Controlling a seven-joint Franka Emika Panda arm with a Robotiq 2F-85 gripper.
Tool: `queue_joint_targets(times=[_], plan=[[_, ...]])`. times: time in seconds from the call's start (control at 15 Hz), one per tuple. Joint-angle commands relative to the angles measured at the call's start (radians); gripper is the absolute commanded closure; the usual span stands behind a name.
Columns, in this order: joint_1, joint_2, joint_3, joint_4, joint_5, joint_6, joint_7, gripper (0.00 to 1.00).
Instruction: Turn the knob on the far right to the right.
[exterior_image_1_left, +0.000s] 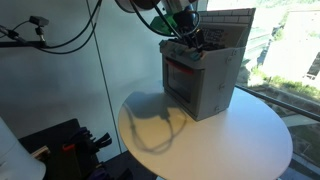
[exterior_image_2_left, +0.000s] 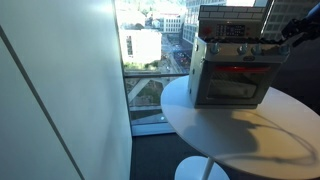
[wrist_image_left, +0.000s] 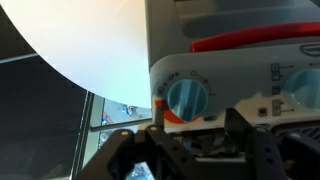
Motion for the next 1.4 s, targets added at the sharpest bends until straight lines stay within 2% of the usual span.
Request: queue_joint_targets(times=[0.0, 0.33, 0.4, 0.47, 0.53, 0.6, 0.67, 0.8, 0.93, 1.33], plan=[[0.009, 0.0, -0.012, 0.008, 0.025, -0.003, -0.03, 0.41], [0.009, -0.001, -0.012, 0.004, 0.023, -0.003, -0.026, 0.52], [0.009, -0.001, -0.012, 0.003, 0.023, -0.004, -0.025, 0.62], [0.009, -0.002, -0.013, 0.001, 0.023, -0.003, -0.025, 0.67], [0.009, -0.002, -0.013, 0.0, 0.023, -0.003, -0.024, 0.68], [0.009, -0.003, -0.013, -0.002, 0.024, -0.002, -0.024, 0.83], [0.009, -0.004, -0.013, -0.003, 0.024, -0.001, -0.024, 0.9], [0.008, -0.005, -0.016, -0.005, 0.025, -0.001, -0.023, 0.97], [0.009, -0.006, -0.017, -0.006, 0.027, -0.002, -0.021, 0.94], [0.008, -0.005, -0.02, -0.009, 0.039, 0.002, -0.011, 0.94]])
